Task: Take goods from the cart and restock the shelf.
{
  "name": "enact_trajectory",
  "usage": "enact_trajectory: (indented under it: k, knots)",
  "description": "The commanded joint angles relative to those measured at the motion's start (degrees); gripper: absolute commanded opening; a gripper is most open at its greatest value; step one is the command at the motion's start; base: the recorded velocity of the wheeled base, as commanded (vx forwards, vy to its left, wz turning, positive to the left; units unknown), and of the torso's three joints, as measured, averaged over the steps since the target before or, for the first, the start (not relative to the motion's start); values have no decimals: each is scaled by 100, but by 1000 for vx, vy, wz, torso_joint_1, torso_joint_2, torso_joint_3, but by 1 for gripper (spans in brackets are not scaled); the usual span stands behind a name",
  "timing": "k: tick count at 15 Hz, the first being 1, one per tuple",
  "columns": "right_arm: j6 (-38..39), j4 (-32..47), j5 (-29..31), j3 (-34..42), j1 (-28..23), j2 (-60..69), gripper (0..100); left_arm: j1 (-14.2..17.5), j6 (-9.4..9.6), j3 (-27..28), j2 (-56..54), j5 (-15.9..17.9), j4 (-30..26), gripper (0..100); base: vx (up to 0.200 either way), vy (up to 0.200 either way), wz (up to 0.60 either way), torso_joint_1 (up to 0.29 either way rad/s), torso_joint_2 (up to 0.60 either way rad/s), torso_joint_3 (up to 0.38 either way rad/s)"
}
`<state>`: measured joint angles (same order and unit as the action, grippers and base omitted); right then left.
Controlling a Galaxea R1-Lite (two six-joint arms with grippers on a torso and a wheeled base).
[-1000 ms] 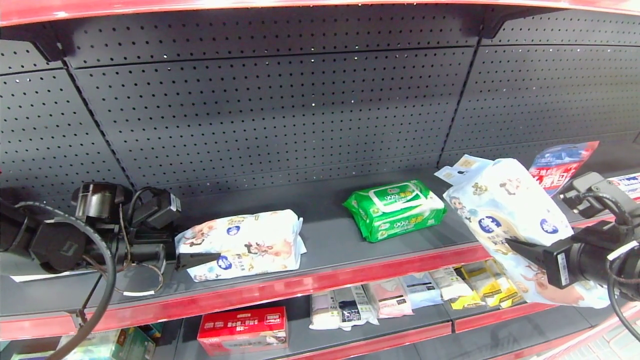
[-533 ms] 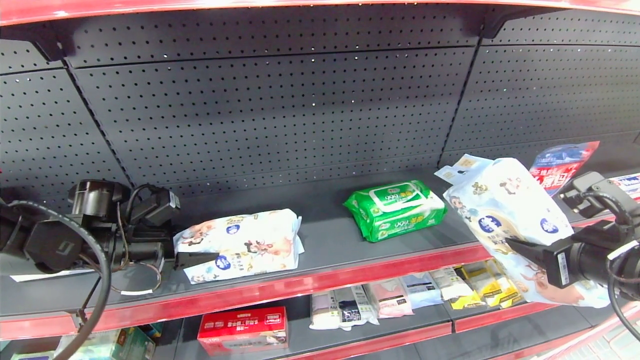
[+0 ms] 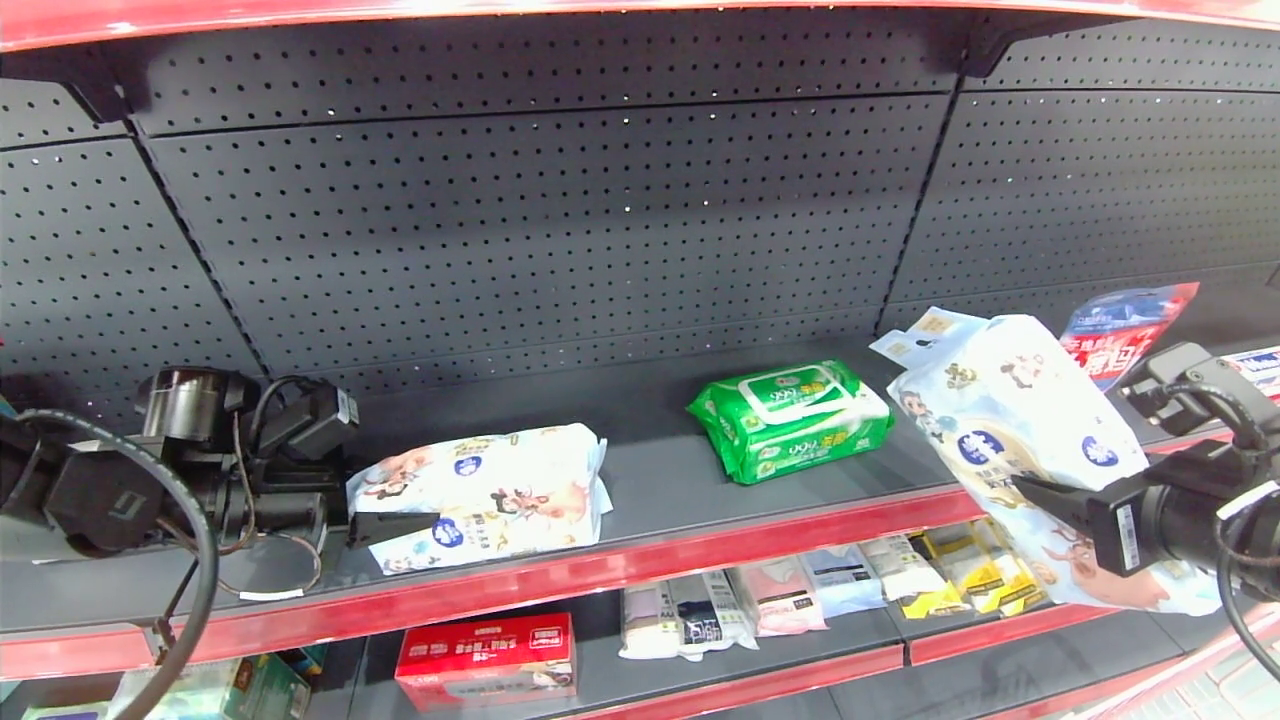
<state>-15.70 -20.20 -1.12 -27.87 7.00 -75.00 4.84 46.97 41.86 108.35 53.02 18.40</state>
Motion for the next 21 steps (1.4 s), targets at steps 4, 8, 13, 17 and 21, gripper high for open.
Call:
enact_trajectory:
  k: [4,8,13,17,21]
  knots:
    - [-3,-2,-2,1,3,20,0,-45,-30,59,37,16,-11,0,0,0,0,0,0,0]
    - [-3,-2,-2,1,3,3,0,-53,-48,33,46,16,50,0,0,0,0,0,0,0]
    - [-3,-2,-2,1,3,-6,0,-53,-39,33,37,24,59,0,0,0,0,0,0,0]
    - [-3,-2,-2,1,3,-24,0,-53,-74,41,19,42,33,100,0,0,0,0,0,0]
    - [-3,-2,-2,1,3,-33,0,-53,-74,129,-16,51,41,100,0,0,0,0,0,0]
